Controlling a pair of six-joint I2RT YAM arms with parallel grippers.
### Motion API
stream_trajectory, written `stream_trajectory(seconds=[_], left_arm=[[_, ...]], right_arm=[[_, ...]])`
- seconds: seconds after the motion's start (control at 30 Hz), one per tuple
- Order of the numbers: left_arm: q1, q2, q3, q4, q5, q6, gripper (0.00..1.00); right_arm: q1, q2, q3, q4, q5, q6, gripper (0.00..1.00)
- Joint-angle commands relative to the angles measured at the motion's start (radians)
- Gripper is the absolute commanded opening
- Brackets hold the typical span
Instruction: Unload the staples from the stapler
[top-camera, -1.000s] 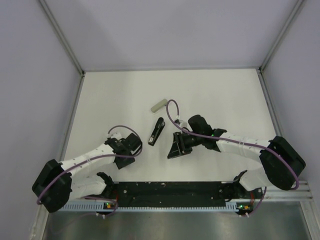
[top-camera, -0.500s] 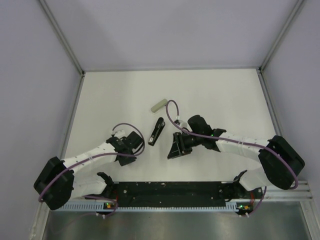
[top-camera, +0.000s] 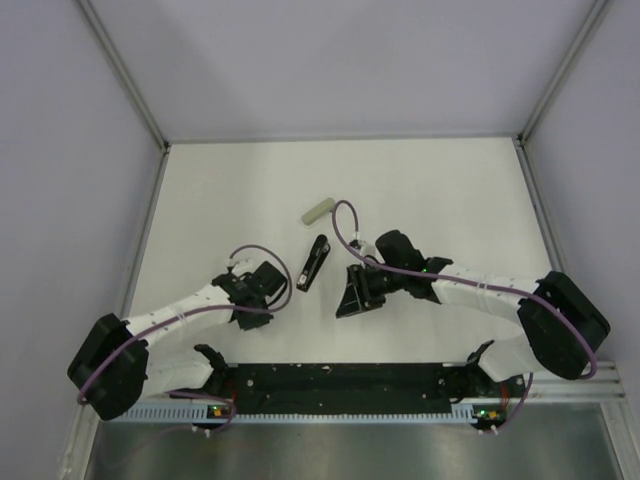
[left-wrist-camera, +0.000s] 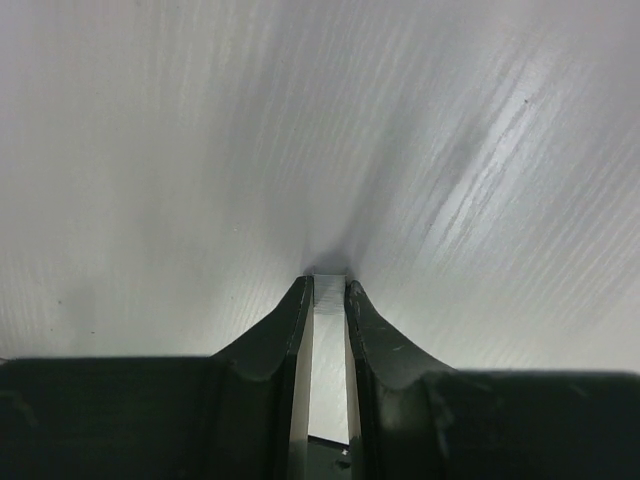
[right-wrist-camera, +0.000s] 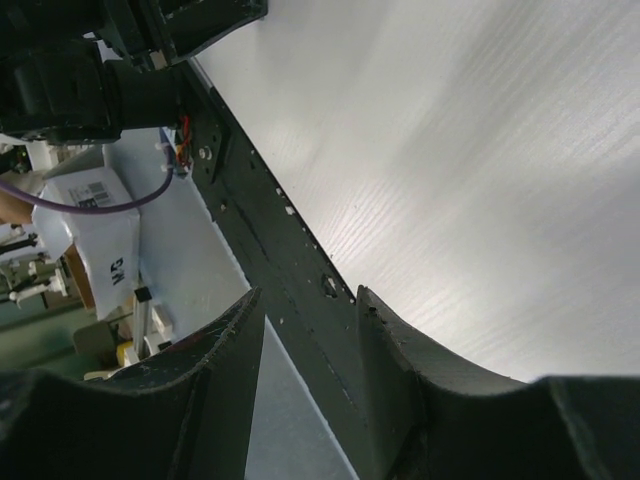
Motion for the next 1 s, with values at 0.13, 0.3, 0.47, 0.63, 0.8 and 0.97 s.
stream_trajectory(seconds=[0.13, 0.3, 0.47, 0.63, 0.8, 0.97], left_arm=[[0.000, 0.021, 0.092, 0.207, 0.191, 0.152, 0.00], [0.000, 0.033, 0.144, 0.320, 0.303, 0.218, 0.00], [0.000, 0.053, 0.186, 0.489, 0.458, 0.290, 0.00], [-0.001, 0.091, 0.203, 0.658, 0.619, 0.364, 0.00], [0.000, 0.091, 0.195, 0.840, 0.744, 0.404, 0.00], [0.000, 0.068, 0.186, 0.984, 0.823, 0.434, 0.00]], right_arm=[[-0.056, -0.118, 0.046, -0.078, 0.052, -0.030, 0.43], [-0.127, -0.186, 0.056, -0.172, 0.083, -0.072, 0.43], [-0.225, -0.239, 0.056, -0.218, 0.022, -0.070, 0.43], [-0.246, -0.299, 0.078, -0.270, -0.034, -0.077, 0.46], [-0.254, -0.376, 0.078, -0.272, -0.032, -0.031, 0.50], [-0.260, -0.393, 0.085, -0.276, -0.046, 0.017, 0.51]])
